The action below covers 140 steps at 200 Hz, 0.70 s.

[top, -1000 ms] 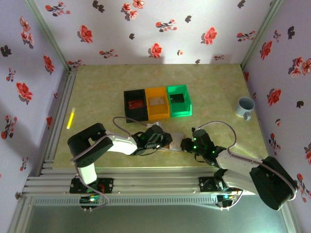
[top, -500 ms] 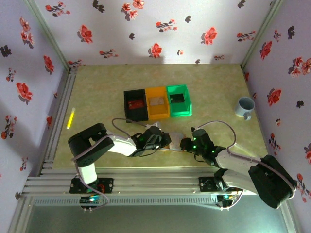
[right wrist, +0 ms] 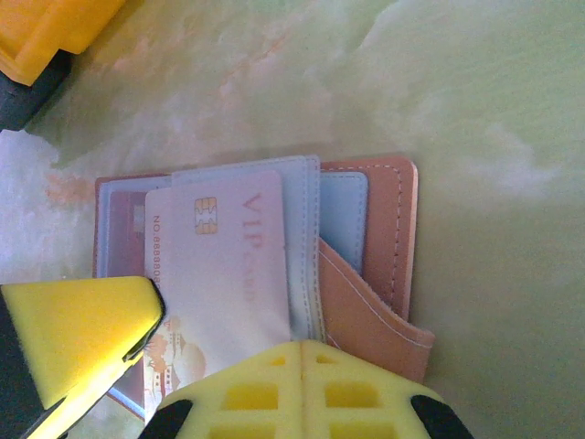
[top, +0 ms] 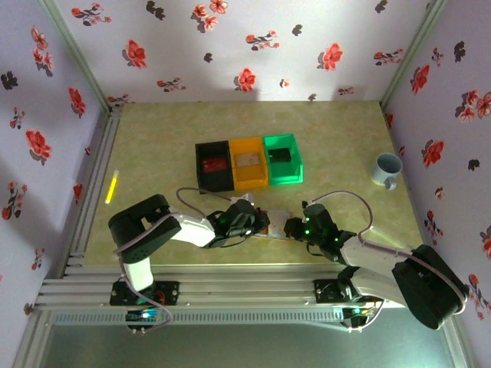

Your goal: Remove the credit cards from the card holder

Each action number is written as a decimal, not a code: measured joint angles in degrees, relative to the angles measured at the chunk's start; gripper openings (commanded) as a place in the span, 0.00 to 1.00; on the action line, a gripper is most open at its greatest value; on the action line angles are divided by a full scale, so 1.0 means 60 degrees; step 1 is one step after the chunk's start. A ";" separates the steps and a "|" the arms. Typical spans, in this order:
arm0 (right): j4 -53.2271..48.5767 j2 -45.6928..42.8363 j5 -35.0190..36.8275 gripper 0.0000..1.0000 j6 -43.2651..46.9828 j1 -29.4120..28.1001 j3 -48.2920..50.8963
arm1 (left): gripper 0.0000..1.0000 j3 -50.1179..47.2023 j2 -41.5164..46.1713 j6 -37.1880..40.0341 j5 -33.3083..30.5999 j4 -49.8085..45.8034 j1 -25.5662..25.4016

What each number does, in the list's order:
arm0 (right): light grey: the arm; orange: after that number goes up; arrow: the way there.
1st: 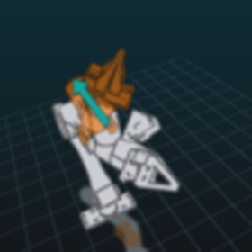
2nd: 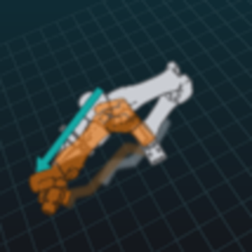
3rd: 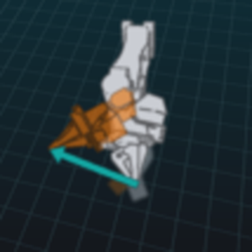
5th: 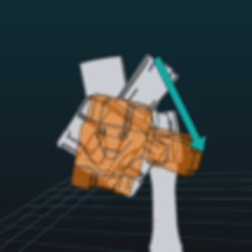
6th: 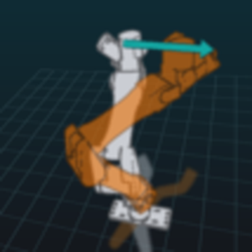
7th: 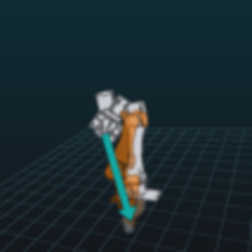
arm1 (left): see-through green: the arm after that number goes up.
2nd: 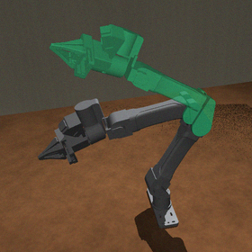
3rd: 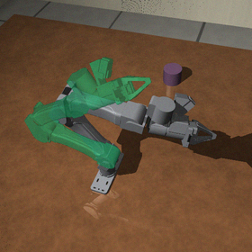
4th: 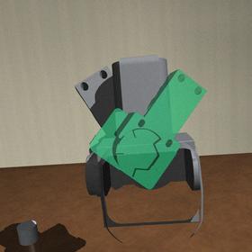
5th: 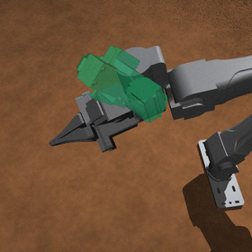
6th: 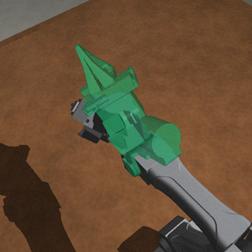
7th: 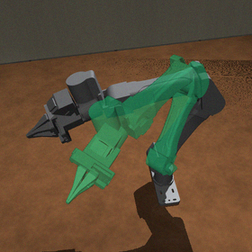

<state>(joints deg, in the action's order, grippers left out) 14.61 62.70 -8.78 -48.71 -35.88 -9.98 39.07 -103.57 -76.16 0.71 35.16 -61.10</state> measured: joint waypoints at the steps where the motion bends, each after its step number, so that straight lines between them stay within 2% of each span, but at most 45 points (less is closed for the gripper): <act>1: 0.0000 0.0000 0.0000 0.03 0.0000 0.0000 0.0000 | 0.00 -0.0007 0.0000 0.0000 0.0000 0.0007 0.0000; 140: 0.0000 0.0000 0.0000 0.03 0.0000 0.0000 0.0000 | 0.00 -0.0546 0.0222 0.0000 -0.0004 0.0419 0.0135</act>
<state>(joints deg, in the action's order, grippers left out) 14.61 62.70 -8.78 -48.71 -35.88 -9.98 35.79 -102.24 -76.16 0.69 37.67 -60.29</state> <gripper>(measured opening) 0.041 0.030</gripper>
